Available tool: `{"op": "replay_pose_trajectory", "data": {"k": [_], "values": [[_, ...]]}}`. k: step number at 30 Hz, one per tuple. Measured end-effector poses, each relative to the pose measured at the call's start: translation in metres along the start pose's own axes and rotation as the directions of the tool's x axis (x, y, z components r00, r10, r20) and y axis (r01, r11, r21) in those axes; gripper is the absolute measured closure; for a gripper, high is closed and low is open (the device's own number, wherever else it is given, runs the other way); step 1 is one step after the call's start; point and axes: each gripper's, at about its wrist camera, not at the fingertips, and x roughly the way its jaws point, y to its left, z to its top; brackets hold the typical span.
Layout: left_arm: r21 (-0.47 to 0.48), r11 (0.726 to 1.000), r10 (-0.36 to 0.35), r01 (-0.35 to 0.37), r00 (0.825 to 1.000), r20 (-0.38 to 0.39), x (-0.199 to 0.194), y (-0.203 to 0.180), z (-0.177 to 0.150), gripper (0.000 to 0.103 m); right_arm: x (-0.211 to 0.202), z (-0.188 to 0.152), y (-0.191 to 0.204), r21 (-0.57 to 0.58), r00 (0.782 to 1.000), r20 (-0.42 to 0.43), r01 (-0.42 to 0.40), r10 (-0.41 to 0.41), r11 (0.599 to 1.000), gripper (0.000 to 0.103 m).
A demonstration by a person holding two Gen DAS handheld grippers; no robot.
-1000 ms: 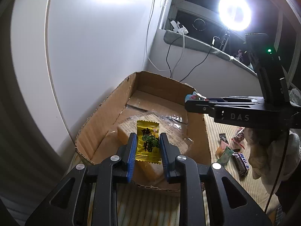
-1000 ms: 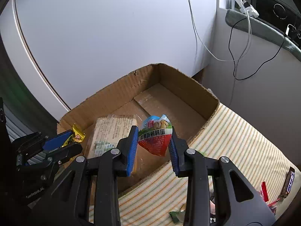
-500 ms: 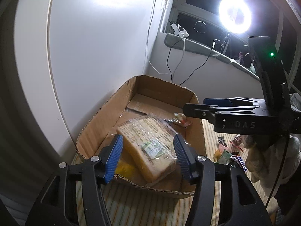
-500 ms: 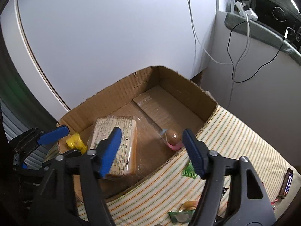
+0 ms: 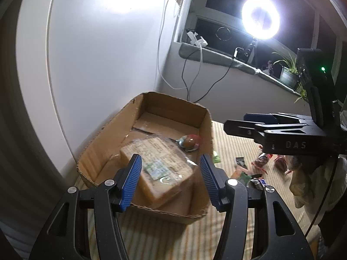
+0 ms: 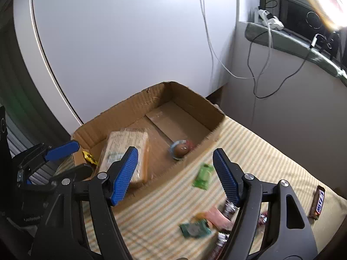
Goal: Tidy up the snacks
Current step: 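Drop the egg snack and yellow candy into the box with both tools, then grasp the Snickers bar with the right tool while the left grasps the green mint pack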
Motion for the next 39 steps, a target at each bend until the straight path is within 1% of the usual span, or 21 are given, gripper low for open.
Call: {"op": "replay_pose_trajectory", "data": {"k": [7, 14, 17, 22, 23, 24, 25, 28, 31, 35, 39], "values": [[0.02, 0.999, -0.037, 0.037, 0.999, -0.001, -0.003, -0.022, -0.004, 0.048, -0.03, -0.026, -0.028, 0.025, 0.999, 0.008, 0.035, -0.035, 0.999, 0.029], [0.071, 0.994, -0.085, 0.087, 0.996, -0.034, 0.005, -0.051, -0.012, 0.048, -0.052, -0.061, -0.049, 0.059, 0.998, -0.014, 0.068, -0.067, 0.996, 0.029], [0.096, 0.989, -0.11, 0.115, 0.992, -0.055, 0.011, -0.065, -0.017, 0.054, -0.056, -0.077, -0.055, 0.079, 0.997, -0.032, 0.073, -0.07, 0.994, 0.029], [0.132, 0.979, -0.142, 0.155, 0.985, -0.098, 0.022, -0.086, -0.025, 0.063, -0.055, -0.104, -0.069, 0.137, 0.996, -0.072, 0.066, -0.057, 0.988, 0.029], [0.138, 0.977, -0.146, 0.16, 0.983, -0.11, 0.025, -0.09, -0.027, 0.064, -0.054, -0.109, -0.07, 0.146, 0.995, -0.08, 0.063, -0.052, 0.987, 0.031], [0.143, 0.975, -0.151, 0.167, 0.981, -0.118, 0.027, -0.093, -0.029, 0.067, -0.052, -0.114, -0.072, 0.154, 0.995, -0.088, 0.059, -0.046, 0.986, 0.036], [0.151, 0.973, -0.157, 0.176, 0.979, -0.129, 0.029, -0.097, -0.03, 0.068, -0.049, -0.12, -0.073, 0.164, 0.994, -0.104, 0.053, -0.036, 0.985, 0.038], [0.17, 0.966, -0.167, 0.194, 0.973, -0.16, 0.039, -0.107, -0.036, 0.068, -0.043, -0.133, -0.077, 0.185, 0.991, -0.13, 0.038, -0.014, 0.982, 0.039], [0.173, 0.965, -0.163, 0.196, 0.968, -0.191, 0.051, -0.111, -0.039, 0.069, -0.033, -0.142, -0.08, 0.214, 0.989, -0.149, 0.022, 0.011, 0.976, 0.04], [0.174, 0.965, -0.155, 0.195, 0.963, -0.221, 0.068, -0.115, -0.041, 0.07, -0.022, -0.146, -0.081, 0.224, 0.986, -0.167, 0.017, 0.022, 0.974, 0.04], [0.188, 0.965, -0.138, 0.185, 0.962, -0.237, 0.08, -0.118, -0.042, 0.07, -0.011, -0.147, -0.082, 0.229, 0.983, -0.182, 0.017, 0.025, 0.973, 0.041]]}}
